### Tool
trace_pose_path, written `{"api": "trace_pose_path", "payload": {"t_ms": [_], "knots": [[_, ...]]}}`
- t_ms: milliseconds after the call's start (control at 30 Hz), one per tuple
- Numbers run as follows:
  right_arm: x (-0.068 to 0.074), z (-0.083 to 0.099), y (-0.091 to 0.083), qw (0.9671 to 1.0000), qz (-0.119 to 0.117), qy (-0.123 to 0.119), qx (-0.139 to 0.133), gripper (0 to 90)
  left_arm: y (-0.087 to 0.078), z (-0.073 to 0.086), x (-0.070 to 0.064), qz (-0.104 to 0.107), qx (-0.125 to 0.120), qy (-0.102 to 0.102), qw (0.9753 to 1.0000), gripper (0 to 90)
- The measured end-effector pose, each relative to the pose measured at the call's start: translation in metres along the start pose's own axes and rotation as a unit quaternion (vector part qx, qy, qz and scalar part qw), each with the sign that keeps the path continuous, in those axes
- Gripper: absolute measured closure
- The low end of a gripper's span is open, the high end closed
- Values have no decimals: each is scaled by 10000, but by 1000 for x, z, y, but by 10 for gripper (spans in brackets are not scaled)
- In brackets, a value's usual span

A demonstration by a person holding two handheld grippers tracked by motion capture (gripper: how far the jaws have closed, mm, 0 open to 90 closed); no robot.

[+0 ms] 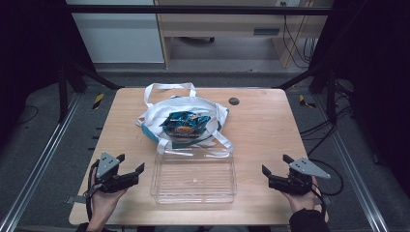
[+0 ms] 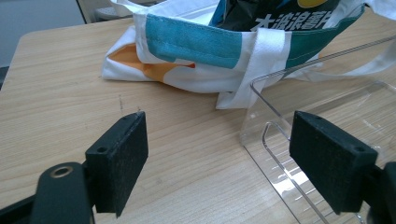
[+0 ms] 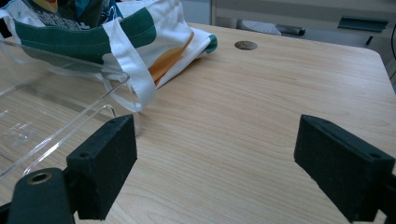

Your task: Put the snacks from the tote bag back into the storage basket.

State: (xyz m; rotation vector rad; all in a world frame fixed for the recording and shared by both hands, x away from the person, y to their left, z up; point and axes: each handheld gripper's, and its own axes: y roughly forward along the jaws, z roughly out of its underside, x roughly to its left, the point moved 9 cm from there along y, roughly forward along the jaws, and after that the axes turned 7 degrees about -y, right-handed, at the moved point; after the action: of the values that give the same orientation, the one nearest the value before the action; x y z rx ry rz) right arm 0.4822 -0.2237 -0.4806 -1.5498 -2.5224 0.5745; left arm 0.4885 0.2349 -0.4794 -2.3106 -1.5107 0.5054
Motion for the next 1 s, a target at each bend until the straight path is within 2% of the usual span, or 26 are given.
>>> {"api": "trace_pose_path", "payload": {"t_ms": [433,833,1000], "knots": [[1,2,1,10000,17,-46,73,131,0,-5,-5,84,3,-41,10000,190],[1,1,1,10000,14,-58,67,129,0,-18,-10,124,-72,3,9999,190],[1,1,1,9999,35,-54,80,127,0,-28,-13,127,-131,47,9998,191]]}}
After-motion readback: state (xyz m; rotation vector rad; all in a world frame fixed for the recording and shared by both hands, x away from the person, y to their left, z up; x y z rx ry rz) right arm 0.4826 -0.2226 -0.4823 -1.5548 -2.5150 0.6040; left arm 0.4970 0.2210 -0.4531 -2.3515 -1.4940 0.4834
